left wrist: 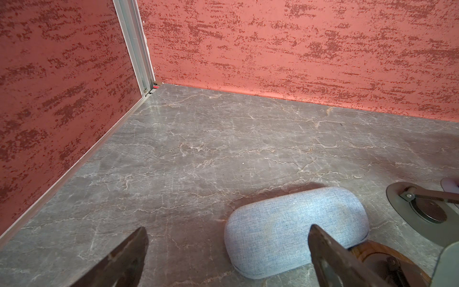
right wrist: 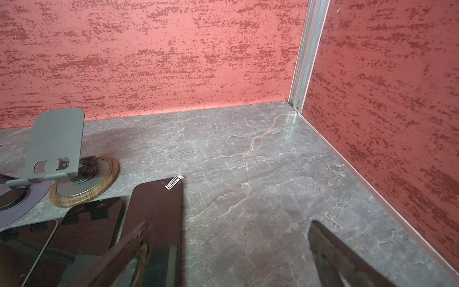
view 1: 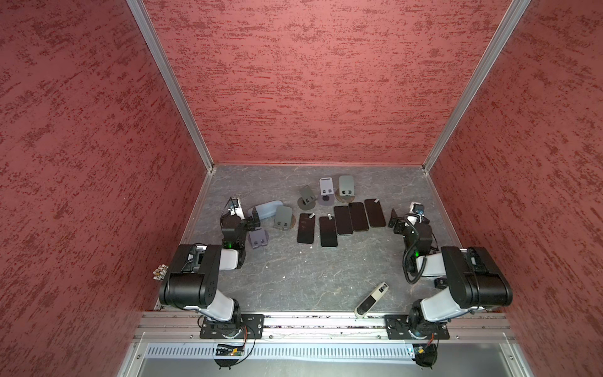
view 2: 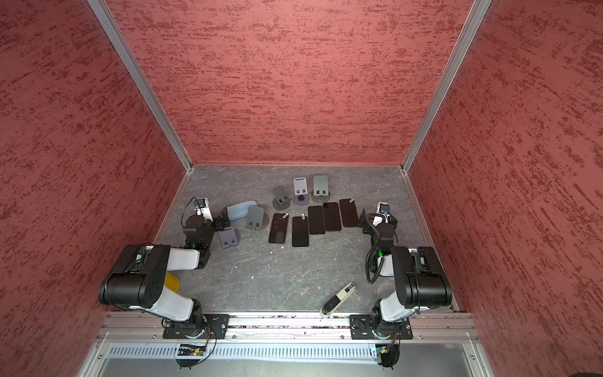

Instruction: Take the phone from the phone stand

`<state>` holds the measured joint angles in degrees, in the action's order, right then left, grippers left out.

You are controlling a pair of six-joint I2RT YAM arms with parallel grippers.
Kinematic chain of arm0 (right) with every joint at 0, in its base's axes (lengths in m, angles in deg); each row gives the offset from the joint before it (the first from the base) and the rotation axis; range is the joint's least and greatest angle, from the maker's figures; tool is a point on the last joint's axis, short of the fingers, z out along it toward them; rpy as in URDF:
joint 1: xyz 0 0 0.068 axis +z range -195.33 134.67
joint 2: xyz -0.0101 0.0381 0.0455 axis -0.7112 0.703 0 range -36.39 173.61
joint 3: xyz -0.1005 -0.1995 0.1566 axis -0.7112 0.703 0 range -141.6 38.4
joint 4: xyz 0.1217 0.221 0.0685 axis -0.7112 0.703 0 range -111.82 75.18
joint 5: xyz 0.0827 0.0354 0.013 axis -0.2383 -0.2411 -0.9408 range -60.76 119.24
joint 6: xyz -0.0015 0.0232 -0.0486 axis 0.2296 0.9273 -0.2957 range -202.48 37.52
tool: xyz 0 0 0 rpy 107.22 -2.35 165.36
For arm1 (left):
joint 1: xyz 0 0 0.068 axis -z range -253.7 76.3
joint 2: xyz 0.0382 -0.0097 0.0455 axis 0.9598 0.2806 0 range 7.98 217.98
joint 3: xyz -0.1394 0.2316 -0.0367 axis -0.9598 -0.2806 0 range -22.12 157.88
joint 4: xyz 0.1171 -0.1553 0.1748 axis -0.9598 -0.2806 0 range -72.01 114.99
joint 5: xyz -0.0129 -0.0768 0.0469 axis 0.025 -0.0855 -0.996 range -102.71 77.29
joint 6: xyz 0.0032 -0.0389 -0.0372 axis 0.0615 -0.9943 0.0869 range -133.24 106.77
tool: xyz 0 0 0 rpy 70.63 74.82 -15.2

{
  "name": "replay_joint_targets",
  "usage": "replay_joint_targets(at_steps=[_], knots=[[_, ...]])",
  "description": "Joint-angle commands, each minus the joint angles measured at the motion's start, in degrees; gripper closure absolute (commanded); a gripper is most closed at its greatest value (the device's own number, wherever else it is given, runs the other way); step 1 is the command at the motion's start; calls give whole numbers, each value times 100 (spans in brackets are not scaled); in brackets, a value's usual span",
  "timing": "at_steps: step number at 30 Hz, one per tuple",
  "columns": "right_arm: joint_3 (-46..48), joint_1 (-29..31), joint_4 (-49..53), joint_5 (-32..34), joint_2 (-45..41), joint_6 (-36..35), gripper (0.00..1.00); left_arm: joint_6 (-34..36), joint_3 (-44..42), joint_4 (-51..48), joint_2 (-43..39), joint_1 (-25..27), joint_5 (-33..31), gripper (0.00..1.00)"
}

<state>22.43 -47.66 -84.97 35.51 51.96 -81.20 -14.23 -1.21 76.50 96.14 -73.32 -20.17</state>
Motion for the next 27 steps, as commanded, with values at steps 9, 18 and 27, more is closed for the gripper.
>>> replay_joint_targets(at_steps=[9, 18, 27], knots=[[41, -39, -419, 97, 33, 126, 1, 73, -5, 193, 8, 6, 70, 0], [150, -39, -612, 441, 31, 267, 1, 75, -8, 193, 8, 5, 70, 1], [93, -20, -540, 516, 32, 268, 1, 73, -5, 193, 8, 3, 70, 1]])
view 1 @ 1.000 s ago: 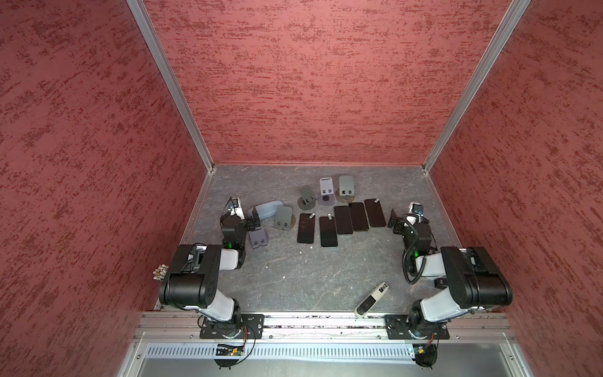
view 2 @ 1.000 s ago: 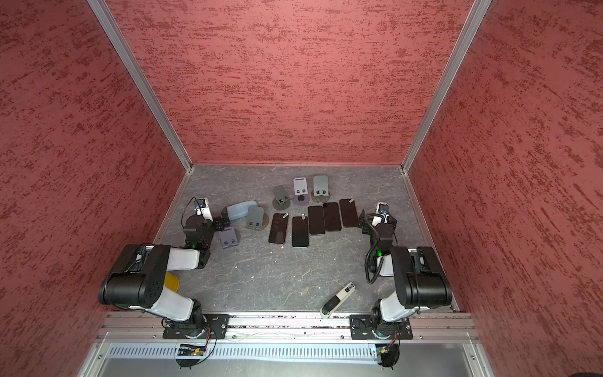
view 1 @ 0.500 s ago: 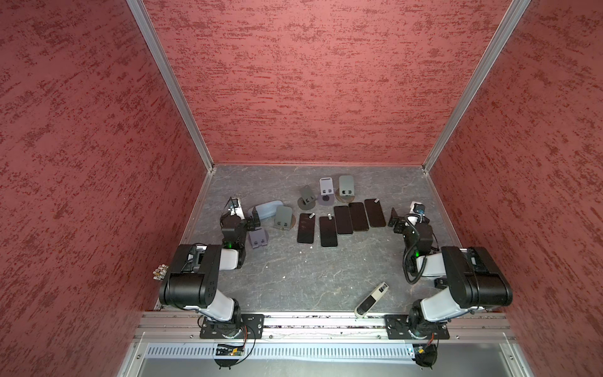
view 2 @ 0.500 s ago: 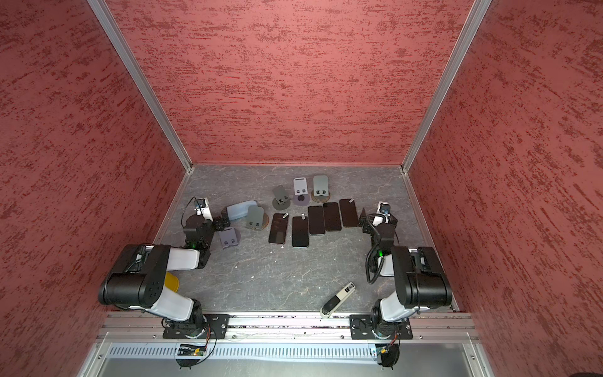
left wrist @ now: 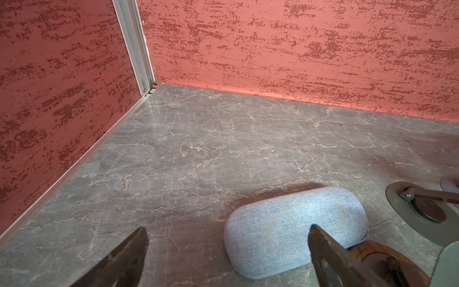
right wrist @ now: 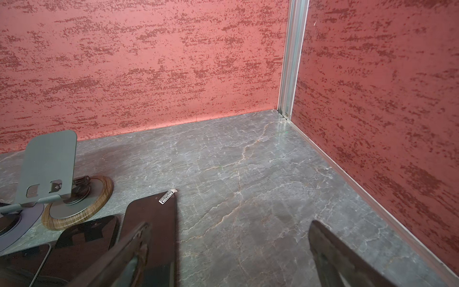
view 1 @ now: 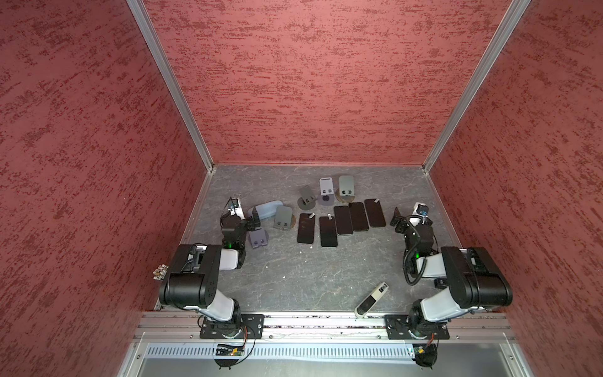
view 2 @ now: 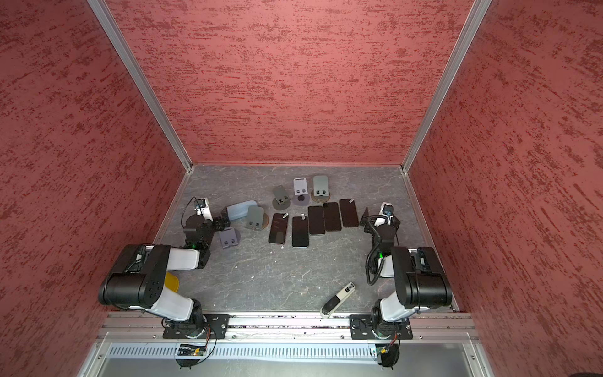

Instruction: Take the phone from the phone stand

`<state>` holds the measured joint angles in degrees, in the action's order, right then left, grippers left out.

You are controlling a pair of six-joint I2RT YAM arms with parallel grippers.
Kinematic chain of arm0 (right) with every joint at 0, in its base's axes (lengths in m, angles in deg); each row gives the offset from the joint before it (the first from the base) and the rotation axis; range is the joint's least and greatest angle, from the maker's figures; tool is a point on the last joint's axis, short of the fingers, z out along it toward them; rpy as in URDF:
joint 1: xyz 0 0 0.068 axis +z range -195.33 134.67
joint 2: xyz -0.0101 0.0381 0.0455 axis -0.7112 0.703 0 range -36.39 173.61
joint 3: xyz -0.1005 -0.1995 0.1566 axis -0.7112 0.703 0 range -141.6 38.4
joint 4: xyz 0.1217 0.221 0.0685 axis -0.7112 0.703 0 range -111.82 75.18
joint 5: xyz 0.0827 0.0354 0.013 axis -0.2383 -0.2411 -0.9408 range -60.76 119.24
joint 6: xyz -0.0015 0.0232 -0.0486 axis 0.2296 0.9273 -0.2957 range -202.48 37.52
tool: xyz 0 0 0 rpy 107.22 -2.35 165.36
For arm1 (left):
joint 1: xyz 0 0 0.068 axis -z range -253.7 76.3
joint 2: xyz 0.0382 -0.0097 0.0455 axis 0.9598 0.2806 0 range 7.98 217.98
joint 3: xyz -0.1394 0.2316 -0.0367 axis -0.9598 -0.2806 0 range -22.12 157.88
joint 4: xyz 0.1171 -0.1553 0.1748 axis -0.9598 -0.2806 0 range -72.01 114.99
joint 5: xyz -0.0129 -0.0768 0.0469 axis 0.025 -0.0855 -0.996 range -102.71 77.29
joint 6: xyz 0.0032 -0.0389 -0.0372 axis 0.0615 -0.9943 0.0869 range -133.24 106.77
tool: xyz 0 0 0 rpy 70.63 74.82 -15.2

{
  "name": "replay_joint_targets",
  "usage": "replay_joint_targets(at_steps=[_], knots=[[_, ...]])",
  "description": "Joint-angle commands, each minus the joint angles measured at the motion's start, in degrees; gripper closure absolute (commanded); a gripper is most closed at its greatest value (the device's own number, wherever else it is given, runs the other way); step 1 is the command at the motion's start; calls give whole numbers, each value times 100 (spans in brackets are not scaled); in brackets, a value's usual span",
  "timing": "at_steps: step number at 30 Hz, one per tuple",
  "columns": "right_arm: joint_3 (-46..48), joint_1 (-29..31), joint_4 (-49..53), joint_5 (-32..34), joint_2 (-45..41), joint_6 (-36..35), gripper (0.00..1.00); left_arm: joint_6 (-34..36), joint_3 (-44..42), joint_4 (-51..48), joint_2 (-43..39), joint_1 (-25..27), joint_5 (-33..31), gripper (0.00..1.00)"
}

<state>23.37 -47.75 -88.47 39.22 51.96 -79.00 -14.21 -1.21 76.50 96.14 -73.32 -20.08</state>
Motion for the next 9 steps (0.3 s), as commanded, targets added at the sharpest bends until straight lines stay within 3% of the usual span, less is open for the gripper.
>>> replay_joint_targets(at_steps=[1, 9], knots=[[-2, -13, -190, 145, 32, 47, 1, 71, -8, 193, 8, 5, 61, 0], [-2, -6, -183, 92, 35, 24, 1, 71, -7, 193, 8, 6, 61, 0]])
